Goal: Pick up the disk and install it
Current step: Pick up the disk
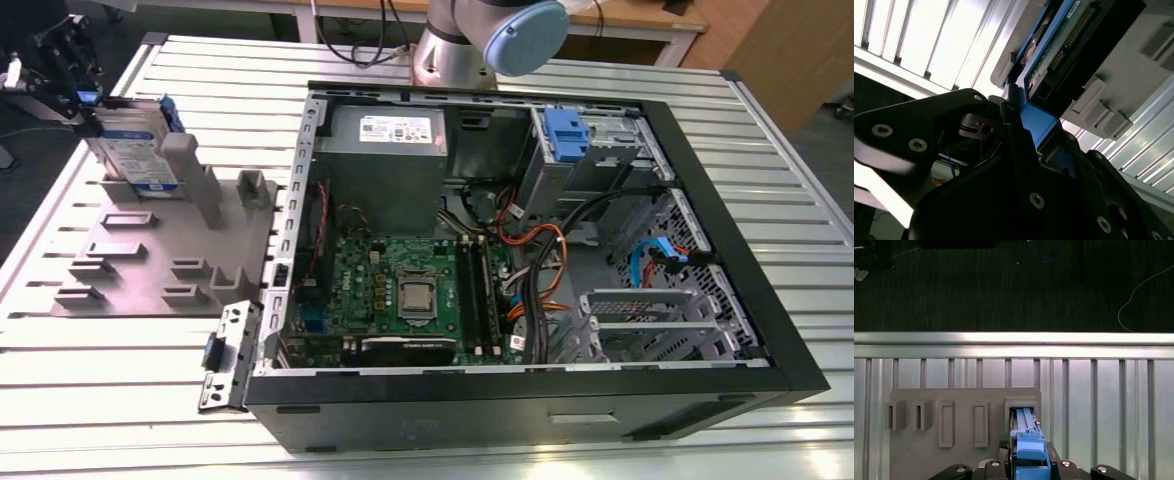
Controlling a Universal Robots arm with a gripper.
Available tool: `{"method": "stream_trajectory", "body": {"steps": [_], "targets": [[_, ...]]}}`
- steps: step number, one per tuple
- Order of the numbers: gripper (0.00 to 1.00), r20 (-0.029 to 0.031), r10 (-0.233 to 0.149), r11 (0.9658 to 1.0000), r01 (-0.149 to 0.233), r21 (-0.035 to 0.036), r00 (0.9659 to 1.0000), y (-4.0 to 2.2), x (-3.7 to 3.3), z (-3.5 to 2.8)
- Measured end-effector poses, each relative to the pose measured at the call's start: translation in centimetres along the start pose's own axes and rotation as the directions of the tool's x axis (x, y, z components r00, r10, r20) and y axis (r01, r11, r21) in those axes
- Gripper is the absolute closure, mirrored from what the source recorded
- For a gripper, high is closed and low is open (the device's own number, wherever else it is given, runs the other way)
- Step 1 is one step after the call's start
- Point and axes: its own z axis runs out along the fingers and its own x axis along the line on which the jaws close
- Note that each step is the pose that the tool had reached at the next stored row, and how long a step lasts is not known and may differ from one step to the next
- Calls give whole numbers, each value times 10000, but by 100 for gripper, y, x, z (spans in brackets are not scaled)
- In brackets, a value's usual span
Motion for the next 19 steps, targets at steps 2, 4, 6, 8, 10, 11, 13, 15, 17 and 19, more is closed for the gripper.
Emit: {"method": "stream_trajectory", "body": {"steps": [2, 4, 6, 8, 10, 11, 13, 15, 17, 19], "targets": [[64, 0, 0, 10000, 0, 0, 10000, 0, 0, 0], [64, 0, 0, 10000, 0, 1, 10000, 1, 0, 0], [64, 1, 0, 10000, 0, 2, 10000, 1, 0, -4], [64, 0, 0, 10000, 0, -1, 10000, 1, 0, -21], [64, 1, 0, 10000, 0, 1, 10000, 1, 0, -42], [64, 1, 0, 10000, 0, 1, 10000, 1, 0, -54], [64, 0, 0, 10000, 0, 0, 10000, 1, 0, -75], [64, 1, 0, 10000, 0, 3, 10000, 1, 0, -76], [64, 1, 0, 10000, 0, 3, 10000, 1, 0, -78], [64, 1, 0, 10000, 0, 1, 10000, 1, 0, -80]]}}
